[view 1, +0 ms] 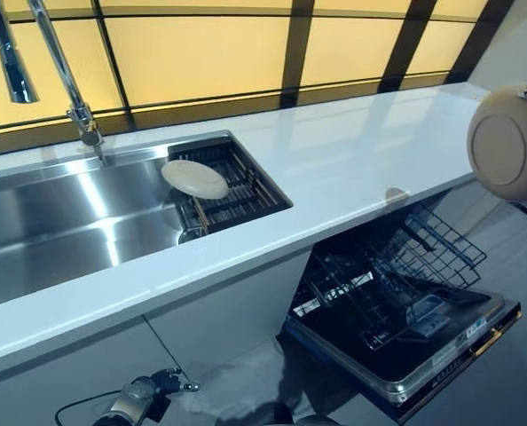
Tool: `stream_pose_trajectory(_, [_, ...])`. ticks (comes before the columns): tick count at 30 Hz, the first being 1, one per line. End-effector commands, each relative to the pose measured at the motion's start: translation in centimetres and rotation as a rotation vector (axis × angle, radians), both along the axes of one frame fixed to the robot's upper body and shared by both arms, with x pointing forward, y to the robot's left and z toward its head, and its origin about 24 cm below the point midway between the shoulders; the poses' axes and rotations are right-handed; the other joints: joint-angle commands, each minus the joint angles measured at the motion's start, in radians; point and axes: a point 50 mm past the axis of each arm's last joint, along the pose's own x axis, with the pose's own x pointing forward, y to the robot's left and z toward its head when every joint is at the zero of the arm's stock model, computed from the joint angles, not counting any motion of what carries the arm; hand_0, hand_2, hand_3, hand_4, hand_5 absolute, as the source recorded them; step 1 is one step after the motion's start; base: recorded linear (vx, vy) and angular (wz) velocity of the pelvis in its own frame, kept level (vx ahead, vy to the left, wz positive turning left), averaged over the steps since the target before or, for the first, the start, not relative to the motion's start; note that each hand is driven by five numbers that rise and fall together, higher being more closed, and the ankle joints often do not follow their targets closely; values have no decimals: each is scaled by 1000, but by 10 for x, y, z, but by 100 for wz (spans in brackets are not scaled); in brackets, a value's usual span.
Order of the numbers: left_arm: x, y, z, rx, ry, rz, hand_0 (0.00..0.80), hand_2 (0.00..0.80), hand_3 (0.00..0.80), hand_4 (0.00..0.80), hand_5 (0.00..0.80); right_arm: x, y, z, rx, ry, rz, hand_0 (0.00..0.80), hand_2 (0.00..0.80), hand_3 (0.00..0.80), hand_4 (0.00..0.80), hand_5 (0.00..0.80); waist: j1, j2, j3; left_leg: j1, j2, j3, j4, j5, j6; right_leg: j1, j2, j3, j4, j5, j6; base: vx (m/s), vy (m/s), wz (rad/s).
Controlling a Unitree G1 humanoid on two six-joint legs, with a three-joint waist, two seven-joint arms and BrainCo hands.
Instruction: Take plates into dishwasher
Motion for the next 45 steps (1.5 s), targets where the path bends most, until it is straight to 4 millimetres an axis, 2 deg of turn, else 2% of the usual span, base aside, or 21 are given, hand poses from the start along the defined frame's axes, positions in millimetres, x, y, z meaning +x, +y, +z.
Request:
stream_pose_trajectory(1, [11, 22, 10, 84, -20, -38, 0, 0, 0, 0, 0, -23, -12, 32, -26, -135, 18, 800, 800, 800, 800, 800, -12, -9, -4, 82, -14, -3, 14, -91, 37, -12, -11, -2, 8, 16, 79, 3, -7, -16])
stream_pose_trajectory(9, [7, 29, 11, 94, -19, -24, 0, 0, 0, 0, 0, -35, -26, -11, -36, -21, 47, 800, 800, 800, 800, 800, -53, -1, 12, 94, -11, 35, 25, -103, 42, -39, -16, 8, 19, 27, 85, 0, -20, -14])
stream_pose_trajectory(13, [7, 31, 12, 95, -21, -24, 0, 0, 0, 0, 0, -38, -27, -26, -52, 29, 74, 800, 800, 800, 800, 800, -62, 4, 18, 94, -10, 45, 31, -106, 43, -49, -21, 4, 23, 30, 87, 10, -42, -14])
stream_pose_trajectory(25, [11, 32, 14, 101, -47, -17, 0, 0, 0, 0, 0, -34, -16, -67, -115, 135, 154, 800, 800, 800, 800, 800, -62, 30, 56, 72, -9, 36, 52, -109, 43, -74, -33, -18, 39, 29, 85, -4, -47, -2])
stream_pose_trajectory(32, [17, 31, 17, 97, -74, -22, 0, 0, 0, 0, 0, -23, -4, -79, -118, 158, 198, 800, 800, 800, 800, 800, -46, 44, 93, 51, -14, 11, 53, -103, 41, -86, -44, -38, 44, 29, 85, -17, -11, 4])
stream_pose_trajectory(45, [27, 31, 23, 87, -105, -53, 0, 0, 0, 0, 0, -8, 17, -85, -99, 148, 250, 800, 800, 800, 800, 800, -11, 64, 131, 29, -24, -28, 27, -82, 34, -84, -55, -70, 29, 29, 83, -26, -7, 7])
